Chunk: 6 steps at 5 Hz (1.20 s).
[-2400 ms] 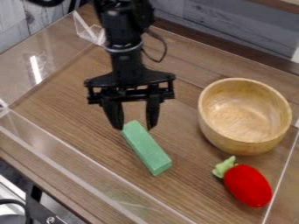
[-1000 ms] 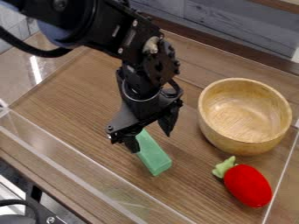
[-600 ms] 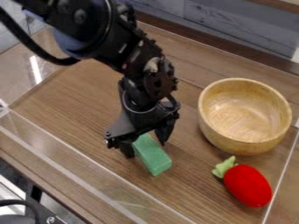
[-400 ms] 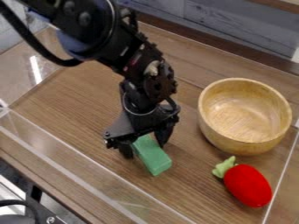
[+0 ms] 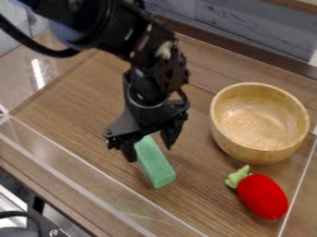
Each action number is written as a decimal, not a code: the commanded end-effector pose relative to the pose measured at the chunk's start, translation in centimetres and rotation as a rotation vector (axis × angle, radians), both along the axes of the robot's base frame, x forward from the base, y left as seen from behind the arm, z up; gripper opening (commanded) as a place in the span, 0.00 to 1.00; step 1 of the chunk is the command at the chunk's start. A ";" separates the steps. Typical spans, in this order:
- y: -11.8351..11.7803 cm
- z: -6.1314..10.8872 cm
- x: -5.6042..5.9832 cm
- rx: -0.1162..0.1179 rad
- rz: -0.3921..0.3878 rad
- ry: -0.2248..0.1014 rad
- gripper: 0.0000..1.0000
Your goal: Put the green block in the brown bowl
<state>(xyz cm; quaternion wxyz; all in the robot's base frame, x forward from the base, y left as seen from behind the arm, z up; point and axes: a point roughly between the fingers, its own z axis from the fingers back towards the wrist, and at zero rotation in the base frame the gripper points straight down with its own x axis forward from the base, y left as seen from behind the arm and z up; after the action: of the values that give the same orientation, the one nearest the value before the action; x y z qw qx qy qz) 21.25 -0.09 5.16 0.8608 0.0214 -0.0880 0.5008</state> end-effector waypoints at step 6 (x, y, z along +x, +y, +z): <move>0.4 5.6 1.4 -0.094 0.180 -0.004 0.00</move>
<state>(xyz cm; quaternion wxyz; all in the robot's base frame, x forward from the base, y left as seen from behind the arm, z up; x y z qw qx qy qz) 21.89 0.32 9.54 0.8135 0.0007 -0.0442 0.5799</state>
